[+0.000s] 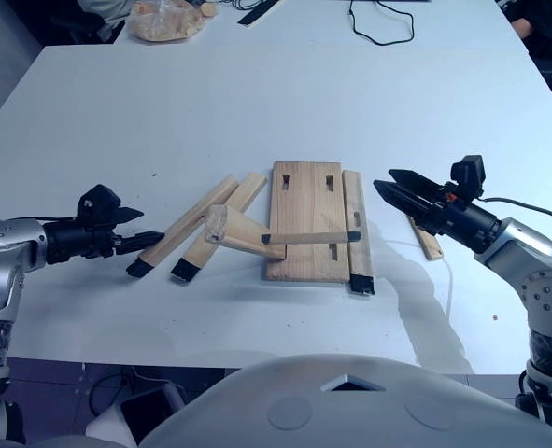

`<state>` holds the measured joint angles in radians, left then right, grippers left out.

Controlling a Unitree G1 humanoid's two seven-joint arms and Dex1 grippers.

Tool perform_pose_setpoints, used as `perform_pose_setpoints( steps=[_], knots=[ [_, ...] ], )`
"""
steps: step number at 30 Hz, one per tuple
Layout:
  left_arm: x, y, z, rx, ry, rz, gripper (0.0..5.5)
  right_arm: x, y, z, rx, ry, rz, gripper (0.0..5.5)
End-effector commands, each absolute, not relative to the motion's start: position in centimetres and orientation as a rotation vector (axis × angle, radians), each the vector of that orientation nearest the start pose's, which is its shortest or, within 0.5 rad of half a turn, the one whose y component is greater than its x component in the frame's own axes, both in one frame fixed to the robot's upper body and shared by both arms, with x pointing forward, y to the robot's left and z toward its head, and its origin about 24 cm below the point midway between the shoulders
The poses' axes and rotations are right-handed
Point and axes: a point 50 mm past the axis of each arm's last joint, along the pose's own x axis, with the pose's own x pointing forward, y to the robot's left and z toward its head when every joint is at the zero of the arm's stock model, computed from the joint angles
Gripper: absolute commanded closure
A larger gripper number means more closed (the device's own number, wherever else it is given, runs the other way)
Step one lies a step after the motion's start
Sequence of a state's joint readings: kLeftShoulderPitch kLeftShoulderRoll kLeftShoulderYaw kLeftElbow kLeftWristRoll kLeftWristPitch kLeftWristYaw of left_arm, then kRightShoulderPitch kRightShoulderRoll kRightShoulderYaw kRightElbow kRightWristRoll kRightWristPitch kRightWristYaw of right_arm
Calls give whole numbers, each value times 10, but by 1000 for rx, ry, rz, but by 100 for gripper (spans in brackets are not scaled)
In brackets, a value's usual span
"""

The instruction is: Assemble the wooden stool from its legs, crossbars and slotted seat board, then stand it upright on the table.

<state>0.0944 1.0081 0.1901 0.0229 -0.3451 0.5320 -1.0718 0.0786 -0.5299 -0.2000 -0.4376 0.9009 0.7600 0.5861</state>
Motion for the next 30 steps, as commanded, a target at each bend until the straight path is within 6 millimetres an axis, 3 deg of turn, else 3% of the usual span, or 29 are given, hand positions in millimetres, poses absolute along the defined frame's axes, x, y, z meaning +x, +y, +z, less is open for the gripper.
perform_pose_setpoints(
  steps=[1, 9, 13, 19, 30],
  knots=[
    [207, 333, 92, 277, 786, -645, 177, 211, -195, 108, 340, 293, 794, 255],
    [205, 351, 79, 284, 861, -554, 177, 212, -195, 108, 335, 297, 801, 255],
    [209, 354, 85, 284, 829, -537, 177, 212, -195, 108, 333, 298, 802, 255],
    [209, 334, 119, 194, 681, -611, 177, 209, -197, 107, 333, 297, 790, 255],
    [183, 301, 91, 137, 793, -620, 177, 206, -195, 105, 338, 293, 775, 255]
  ],
)
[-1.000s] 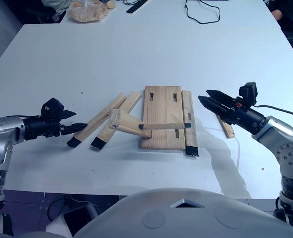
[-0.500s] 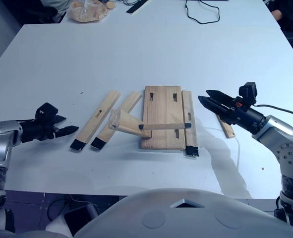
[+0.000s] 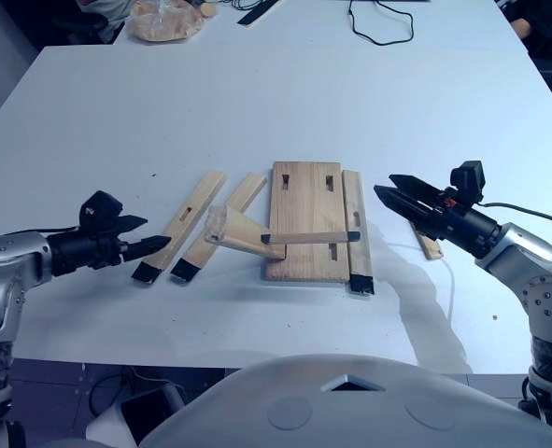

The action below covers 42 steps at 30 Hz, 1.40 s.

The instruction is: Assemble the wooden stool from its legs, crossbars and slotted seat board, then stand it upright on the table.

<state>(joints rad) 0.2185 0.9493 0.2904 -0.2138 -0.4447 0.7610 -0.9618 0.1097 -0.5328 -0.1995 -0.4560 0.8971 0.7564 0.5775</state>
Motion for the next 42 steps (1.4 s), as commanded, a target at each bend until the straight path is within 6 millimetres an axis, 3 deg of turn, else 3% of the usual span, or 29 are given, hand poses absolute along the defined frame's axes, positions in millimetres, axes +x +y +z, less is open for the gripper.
perform_pose_setpoints(
  steps=[1, 11, 15, 26, 31, 34, 38, 42],
  knots=[
    [183, 300, 89, 136, 795, -619, 177, 207, -195, 105, 336, 295, 777, 255],
    [176, 313, 58, 137, 884, -512, 177, 210, -194, 106, 328, 300, 797, 255],
    [173, 309, 53, 117, 891, -532, 177, 211, -194, 106, 326, 303, 800, 255],
    [176, 316, 48, 101, 886, -478, 340, 212, -193, 107, 321, 300, 809, 255],
    [184, 315, 54, 136, 810, -490, 347, 214, -193, 109, 316, 290, 812, 255],
    [195, 314, 68, 163, 710, -477, 347, 220, -195, 114, 301, 258, 800, 255],
    [226, 286, 145, 75, 352, -602, 347, 239, -200, 153, 303, 101, 795, 255],
    [221, 252, 207, -7, 134, -863, 347, 247, -189, 197, 344, -28, 912, 255]
  ],
)
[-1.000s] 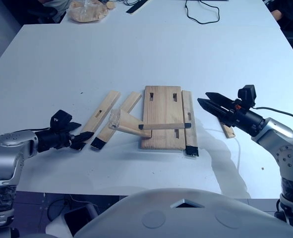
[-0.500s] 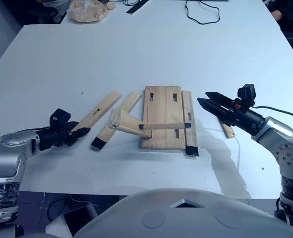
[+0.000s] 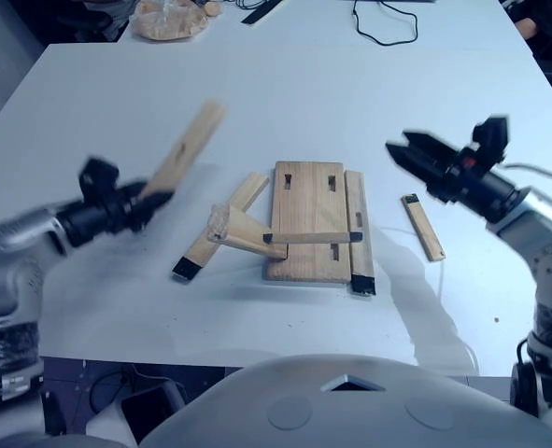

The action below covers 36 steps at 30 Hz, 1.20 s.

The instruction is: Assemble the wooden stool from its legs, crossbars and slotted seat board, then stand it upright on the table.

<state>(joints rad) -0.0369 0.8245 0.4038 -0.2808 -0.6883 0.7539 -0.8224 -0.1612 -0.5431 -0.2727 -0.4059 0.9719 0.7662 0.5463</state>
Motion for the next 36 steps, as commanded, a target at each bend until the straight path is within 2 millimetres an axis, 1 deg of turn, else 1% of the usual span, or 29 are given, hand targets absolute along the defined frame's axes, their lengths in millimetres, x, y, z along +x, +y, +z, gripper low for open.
perform_pose_setpoints(
  steps=[1, 5, 6, 7, 11, 14, 22, 29, 36],
  knots=[
    [218, 246, 217, -12, 105, -916, 347, 247, -185, 206, 357, -46, 950, 255],
    [204, 221, 254, 10, 1, -1142, 347, 239, -165, 238, 437, -110, 1155, 255],
    [203, 216, 261, 19, -20, -1183, 347, 237, -160, 244, 443, -118, 1201, 234],
    [202, 212, 268, 23, -39, -1216, 347, 235, -156, 247, 450, -117, 1246, 229],
    [205, 198, 281, 20, -74, -1306, 347, 228, -144, 254, 473, -95, 1386, 164],
    [206, 188, 280, 28, -57, -1353, 347, 226, -135, 260, 469, -98, 1452, 161],
    [202, 171, 276, 9, -10, -1424, 347, 224, -119, 269, 437, -123, 1541, 161],
    [203, 162, 276, -13, 24, -1450, 347, 221, -106, 270, 404, -127, 1587, 161],
    [208, 170, 270, -25, 69, -1426, 347, 220, -105, 265, 361, -117, 1582, 262]
  ],
)
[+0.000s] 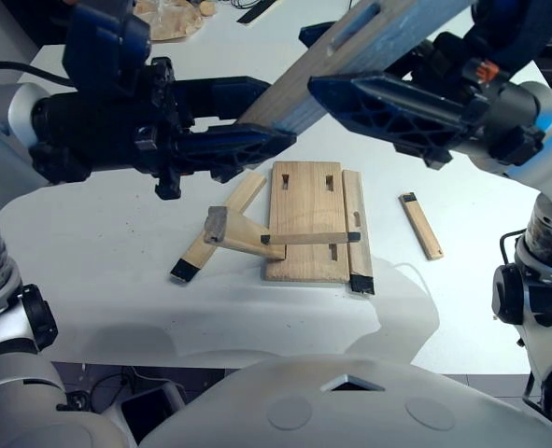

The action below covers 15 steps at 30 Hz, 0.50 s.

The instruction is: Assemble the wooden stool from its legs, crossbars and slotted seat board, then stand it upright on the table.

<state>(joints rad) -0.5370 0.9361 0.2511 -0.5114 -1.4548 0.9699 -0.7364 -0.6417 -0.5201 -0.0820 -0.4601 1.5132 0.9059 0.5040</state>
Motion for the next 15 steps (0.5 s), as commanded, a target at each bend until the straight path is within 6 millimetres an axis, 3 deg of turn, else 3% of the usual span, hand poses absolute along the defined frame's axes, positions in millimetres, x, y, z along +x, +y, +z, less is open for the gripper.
perform_pose_setpoints(
  steps=[1, 5, 11, 12, 15],
  knots=[
    [208, 171, 269, -27, 74, -1424, 347, 220, -106, 264, 355, -114, 1580, 279],
    [208, 175, 266, -34, 96, -1424, 347, 220, -109, 259, 329, -104, 1570, 338],
    [209, 181, 262, -50, 126, -1414, 347, 220, -112, 253, 288, -88, 1562, 343],
    [209, 182, 262, -62, 132, -1420, 311, 220, -112, 253, 280, -87, 1563, 345],
    [207, 184, 266, -81, 122, -1444, 270, 221, -112, 253, 268, -100, 1556, 345]
  ],
)
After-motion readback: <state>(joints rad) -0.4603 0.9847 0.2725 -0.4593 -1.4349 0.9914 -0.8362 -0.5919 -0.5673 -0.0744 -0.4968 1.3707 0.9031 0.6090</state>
